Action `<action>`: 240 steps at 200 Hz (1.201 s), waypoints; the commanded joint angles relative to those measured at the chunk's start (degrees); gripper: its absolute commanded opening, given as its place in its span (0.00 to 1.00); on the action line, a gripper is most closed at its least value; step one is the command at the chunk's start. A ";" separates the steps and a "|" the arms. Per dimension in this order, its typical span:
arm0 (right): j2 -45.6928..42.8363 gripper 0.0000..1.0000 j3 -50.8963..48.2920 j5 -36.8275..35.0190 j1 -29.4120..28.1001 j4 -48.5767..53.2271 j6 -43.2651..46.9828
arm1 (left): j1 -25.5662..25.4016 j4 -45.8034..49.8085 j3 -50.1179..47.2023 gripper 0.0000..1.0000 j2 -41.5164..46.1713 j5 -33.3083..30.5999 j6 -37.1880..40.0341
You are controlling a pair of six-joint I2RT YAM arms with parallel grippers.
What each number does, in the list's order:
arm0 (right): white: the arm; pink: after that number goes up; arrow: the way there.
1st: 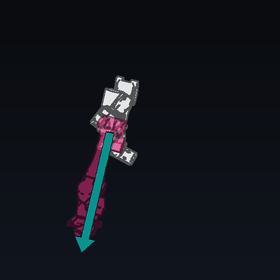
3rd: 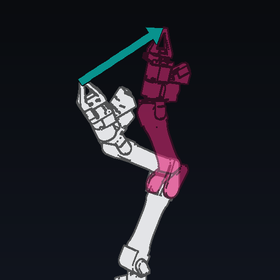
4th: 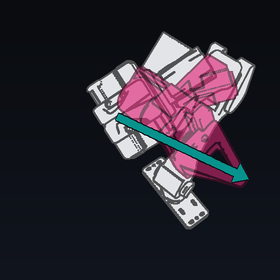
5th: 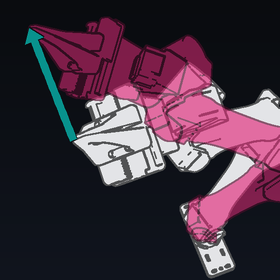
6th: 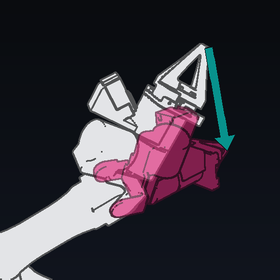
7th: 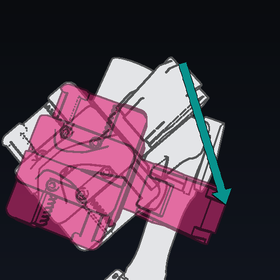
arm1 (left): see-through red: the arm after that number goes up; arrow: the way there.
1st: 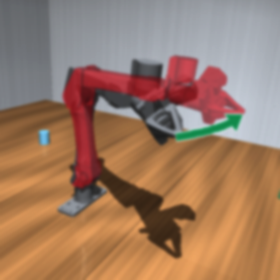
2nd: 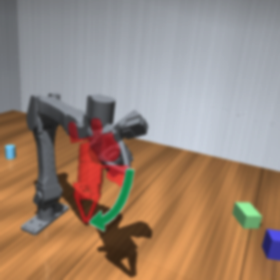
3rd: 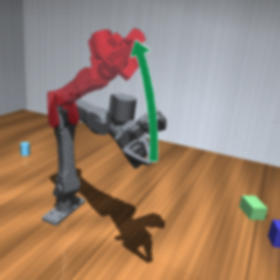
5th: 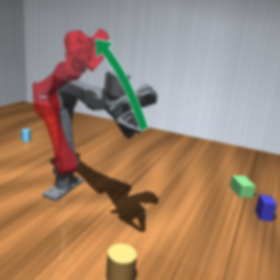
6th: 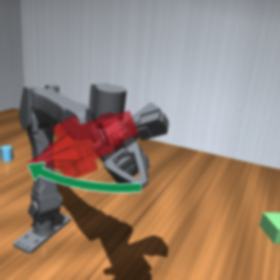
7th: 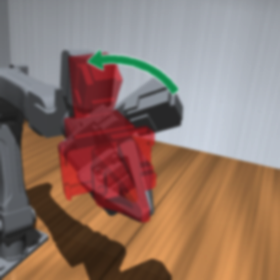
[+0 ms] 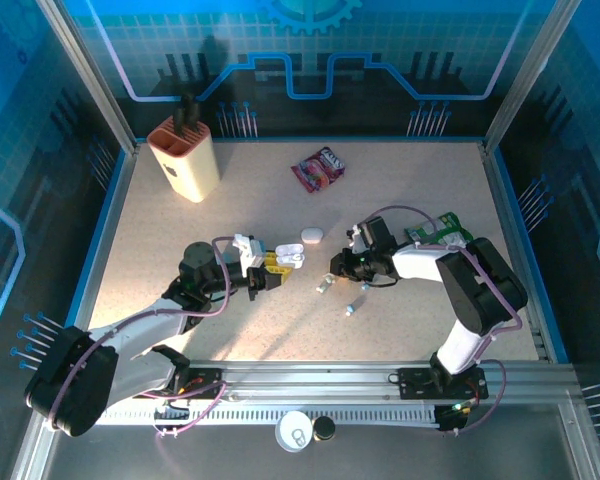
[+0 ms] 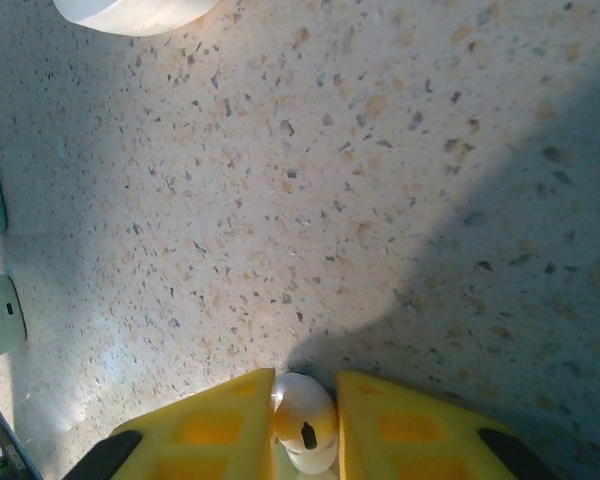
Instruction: Insert the wireless bluetooth earbuds into the charging case
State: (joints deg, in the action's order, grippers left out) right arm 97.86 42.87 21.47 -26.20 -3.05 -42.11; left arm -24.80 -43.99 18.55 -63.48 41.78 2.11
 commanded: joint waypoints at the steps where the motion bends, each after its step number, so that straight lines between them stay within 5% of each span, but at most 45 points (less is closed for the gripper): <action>1: 0.91 0.18 1.29 0.28 -1.48 0.51 2.25 | 0.39 -0.97 -0.60 0.14 -0.18 -0.38 1.93; 72: -8.17 0.20 -0.60 -5.97 -2.33 -0.81 10.65 | 0.37 -0.07 -0.06 0.14 -1.68 -1.44 2.70; 137: -23.20 0.19 0.46 -25.37 -10.83 2.73 27.67 | 0.46 3.03 1.76 0.13 -4.33 -3.21 3.35; 240: -34.20 0.19 2.32 -26.96 -20.22 -0.29 40.51 | 0.45 5.18 3.83 0.13 -7.62 -2.50 3.11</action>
State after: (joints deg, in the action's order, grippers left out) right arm 64.40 42.87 -3.95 -44.05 -1.72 -6.09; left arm -24.80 -39.20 20.86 -70.57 38.57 3.62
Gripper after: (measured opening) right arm 0.193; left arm 0.212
